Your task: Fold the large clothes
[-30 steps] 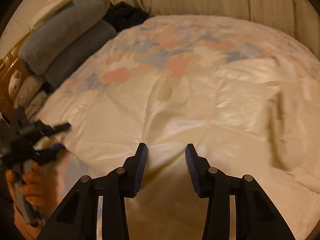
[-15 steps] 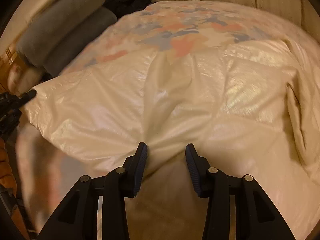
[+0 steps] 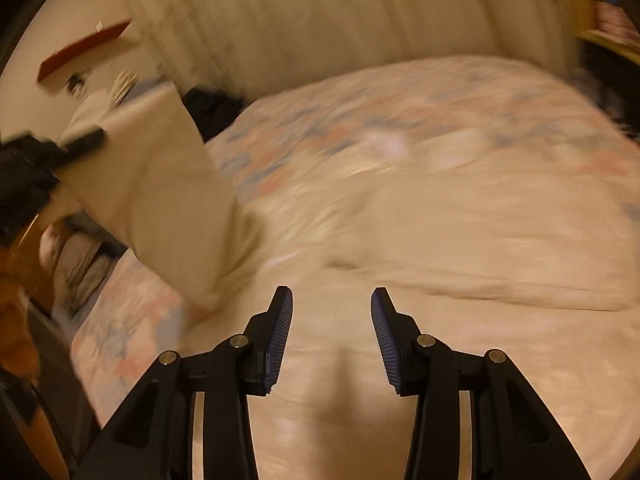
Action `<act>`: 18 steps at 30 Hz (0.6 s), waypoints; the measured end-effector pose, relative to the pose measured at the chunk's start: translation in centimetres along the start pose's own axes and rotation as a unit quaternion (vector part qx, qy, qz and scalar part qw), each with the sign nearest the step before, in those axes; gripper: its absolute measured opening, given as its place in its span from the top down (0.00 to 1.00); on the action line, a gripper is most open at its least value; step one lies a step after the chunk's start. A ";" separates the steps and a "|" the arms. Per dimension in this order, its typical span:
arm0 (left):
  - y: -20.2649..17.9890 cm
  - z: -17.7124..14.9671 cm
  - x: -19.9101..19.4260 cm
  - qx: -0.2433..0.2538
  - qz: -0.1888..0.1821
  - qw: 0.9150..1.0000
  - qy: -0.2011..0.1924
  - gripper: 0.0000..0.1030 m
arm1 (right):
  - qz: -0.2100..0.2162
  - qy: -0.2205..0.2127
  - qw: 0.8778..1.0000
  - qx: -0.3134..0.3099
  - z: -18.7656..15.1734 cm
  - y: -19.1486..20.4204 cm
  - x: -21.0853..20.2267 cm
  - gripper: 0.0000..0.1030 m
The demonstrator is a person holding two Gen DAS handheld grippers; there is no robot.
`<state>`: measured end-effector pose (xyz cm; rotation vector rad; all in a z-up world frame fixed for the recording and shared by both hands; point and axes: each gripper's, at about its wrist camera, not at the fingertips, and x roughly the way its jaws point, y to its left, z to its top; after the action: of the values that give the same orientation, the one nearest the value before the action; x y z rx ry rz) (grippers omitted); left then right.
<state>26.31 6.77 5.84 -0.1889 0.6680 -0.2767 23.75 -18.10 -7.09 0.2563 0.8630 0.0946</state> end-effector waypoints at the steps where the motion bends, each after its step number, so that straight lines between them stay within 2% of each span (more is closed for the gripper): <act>1: -2.1 -1.1 1.8 0.013 -0.001 1.000 0.012 0.98 | -0.015 -0.010 1.000 0.008 -0.2 -1.6 -1.5 0.60; 4: -6.1 -4.5 7.0 0.034 -0.001 0.998 0.058 0.98 | -0.047 -0.022 0.998 0.031 -1.0 -6.1 -4.4 0.60; 6: -7.8 -6.9 11.1 0.034 -0.013 0.993 0.110 0.97 | -0.060 -0.020 0.997 0.048 -1.9 -8.7 -5.9 0.60; 8: -9.0 -9.1 13.6 0.034 -0.025 0.987 0.154 0.95 | -0.068 -0.013 0.995 0.066 -2.9 -11.2 -6.7 0.60; 10: -8.9 -10.8 15.5 0.029 -0.035 0.981 0.188 0.77 | -0.070 -0.006 0.994 0.081 -4.0 -13.3 -7.4 0.60; 11: -8.6 -11.9 15.5 0.024 -0.040 0.980 0.194 0.72 | -0.069 -0.003 0.994 0.087 -4.6 -14.3 -7.6 0.60; 12: -8.6 -12.2 15.6 0.018 -0.050 0.979 0.199 0.61 | -0.068 0.001 0.993 0.092 -5.2 -15.1 -8.0 0.60; 13: -8.2 -12.5 15.5 0.010 -0.068 0.976 0.207 0.48 | -0.063 0.004 0.993 0.096 -5.6 -15.7 -8.1 0.59; 15: -7.6 -12.9 15.3 -0.003 -0.104 0.969 0.223 0.36 | -0.059 0.010 0.993 0.100 -6.5 -16.5 -8.0 0.57; 18: -7.3 -13.0 13.7 0.007 -0.105 0.970 0.220 0.36 | -0.055 0.014 0.993 0.101 -6.3 -15.8 -6.3 0.57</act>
<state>26.98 -5.46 -10.26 -0.1872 1.0876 -0.5361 14.55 -33.37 -10.44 0.3964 0.9133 -0.0917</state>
